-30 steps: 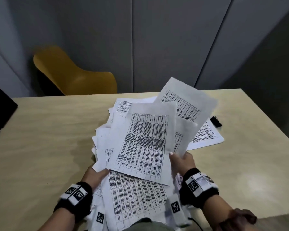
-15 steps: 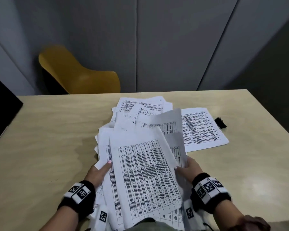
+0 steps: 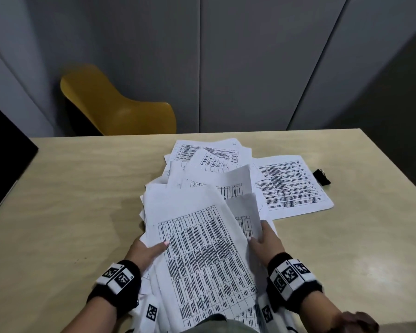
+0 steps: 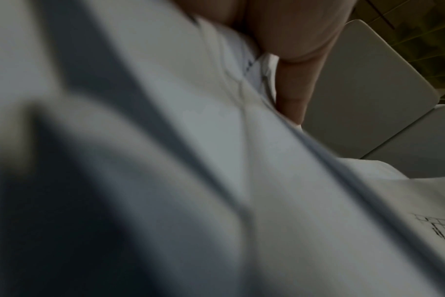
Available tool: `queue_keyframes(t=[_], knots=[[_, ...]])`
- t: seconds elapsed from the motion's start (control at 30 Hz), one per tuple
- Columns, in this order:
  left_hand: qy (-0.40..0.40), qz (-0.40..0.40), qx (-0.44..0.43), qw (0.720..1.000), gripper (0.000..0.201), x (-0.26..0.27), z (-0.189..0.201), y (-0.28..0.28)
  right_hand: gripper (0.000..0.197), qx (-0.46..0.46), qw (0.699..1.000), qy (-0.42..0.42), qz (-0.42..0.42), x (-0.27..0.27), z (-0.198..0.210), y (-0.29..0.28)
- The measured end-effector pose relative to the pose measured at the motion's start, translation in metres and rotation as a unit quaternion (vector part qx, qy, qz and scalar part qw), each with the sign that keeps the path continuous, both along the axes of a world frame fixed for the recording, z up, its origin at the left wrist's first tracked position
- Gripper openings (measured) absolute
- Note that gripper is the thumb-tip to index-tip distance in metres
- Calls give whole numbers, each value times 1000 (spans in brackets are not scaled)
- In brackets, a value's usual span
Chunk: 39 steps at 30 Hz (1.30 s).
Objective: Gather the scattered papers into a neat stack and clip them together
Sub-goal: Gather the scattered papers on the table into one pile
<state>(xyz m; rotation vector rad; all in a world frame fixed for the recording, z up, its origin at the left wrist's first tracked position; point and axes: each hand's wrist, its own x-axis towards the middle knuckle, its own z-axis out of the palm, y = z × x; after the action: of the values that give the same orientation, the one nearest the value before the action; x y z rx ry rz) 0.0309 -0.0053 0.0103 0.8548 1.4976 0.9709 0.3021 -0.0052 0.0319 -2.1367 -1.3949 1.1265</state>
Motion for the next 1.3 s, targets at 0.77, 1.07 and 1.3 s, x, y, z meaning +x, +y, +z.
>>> queue_keyframes(t=[0.77,1.07,1.3], knots=[[-66,93,-28,993,32,-19,-30,3,63,-67,978,-183,-77,56,-23,59],[-79,97,-41,991,34,-21,-29,6,54,-78,934,-294,188,64,-26,3],[-81,100,-46,991,40,-22,-29,12,62,-12,961,-192,-198,97,-23,41]])
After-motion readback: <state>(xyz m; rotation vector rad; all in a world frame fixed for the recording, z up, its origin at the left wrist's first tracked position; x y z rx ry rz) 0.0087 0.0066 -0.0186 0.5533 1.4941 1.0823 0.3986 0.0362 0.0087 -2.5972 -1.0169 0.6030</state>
